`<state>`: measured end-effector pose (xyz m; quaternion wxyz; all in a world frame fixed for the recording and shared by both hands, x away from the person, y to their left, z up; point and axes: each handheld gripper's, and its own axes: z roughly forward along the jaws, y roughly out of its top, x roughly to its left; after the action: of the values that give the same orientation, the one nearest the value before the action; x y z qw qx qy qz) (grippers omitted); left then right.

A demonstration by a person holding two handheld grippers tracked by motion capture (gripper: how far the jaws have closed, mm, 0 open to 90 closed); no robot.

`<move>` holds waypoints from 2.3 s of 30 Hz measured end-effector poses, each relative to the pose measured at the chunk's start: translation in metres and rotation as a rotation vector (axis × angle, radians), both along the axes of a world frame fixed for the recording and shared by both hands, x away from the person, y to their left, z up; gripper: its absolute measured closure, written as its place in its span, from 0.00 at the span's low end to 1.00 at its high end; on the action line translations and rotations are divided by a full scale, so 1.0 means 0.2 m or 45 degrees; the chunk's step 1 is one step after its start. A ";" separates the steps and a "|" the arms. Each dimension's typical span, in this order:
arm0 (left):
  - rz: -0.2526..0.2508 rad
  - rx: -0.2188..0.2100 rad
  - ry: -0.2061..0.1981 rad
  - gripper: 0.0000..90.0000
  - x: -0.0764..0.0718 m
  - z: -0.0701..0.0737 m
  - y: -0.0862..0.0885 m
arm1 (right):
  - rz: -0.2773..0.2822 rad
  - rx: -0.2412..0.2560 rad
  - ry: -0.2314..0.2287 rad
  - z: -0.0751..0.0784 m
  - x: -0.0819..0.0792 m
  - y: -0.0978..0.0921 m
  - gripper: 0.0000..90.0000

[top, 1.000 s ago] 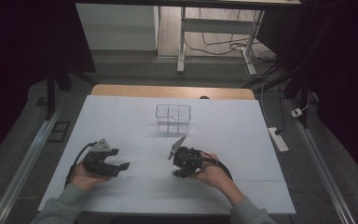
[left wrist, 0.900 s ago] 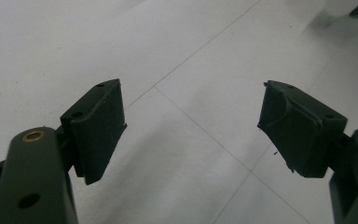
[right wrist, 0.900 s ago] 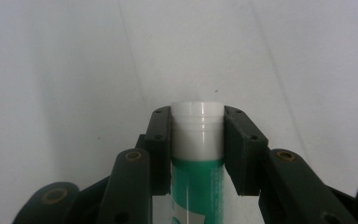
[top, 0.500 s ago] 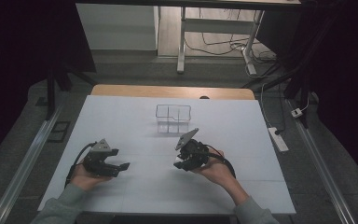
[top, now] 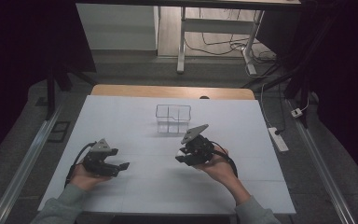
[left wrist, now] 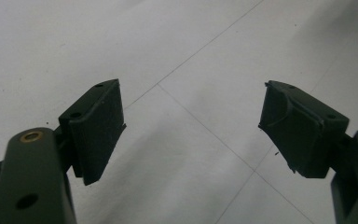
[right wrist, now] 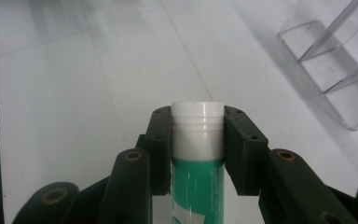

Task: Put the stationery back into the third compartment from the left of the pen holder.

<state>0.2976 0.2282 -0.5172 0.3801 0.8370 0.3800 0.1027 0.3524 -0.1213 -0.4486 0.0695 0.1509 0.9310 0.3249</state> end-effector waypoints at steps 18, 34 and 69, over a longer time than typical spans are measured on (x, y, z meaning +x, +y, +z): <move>-0.001 -0.003 -0.002 0.23 0.00 0.00 0.00 | -0.148 0.223 -0.053 0.09 0.04 -0.12 0.71; 0.001 -0.004 0.000 0.23 0.00 0.00 0.00 | -0.295 0.347 -0.103 0.13 0.11 -0.21 0.71; 0.006 -0.021 0.006 0.24 0.00 0.00 0.01 | -0.368 0.433 -0.182 0.24 0.30 -0.12 0.71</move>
<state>0.2984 0.2297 -0.5171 0.3860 0.8332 0.3836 0.0985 0.4124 -0.1459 -0.4003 0.1547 0.2687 0.8243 0.4737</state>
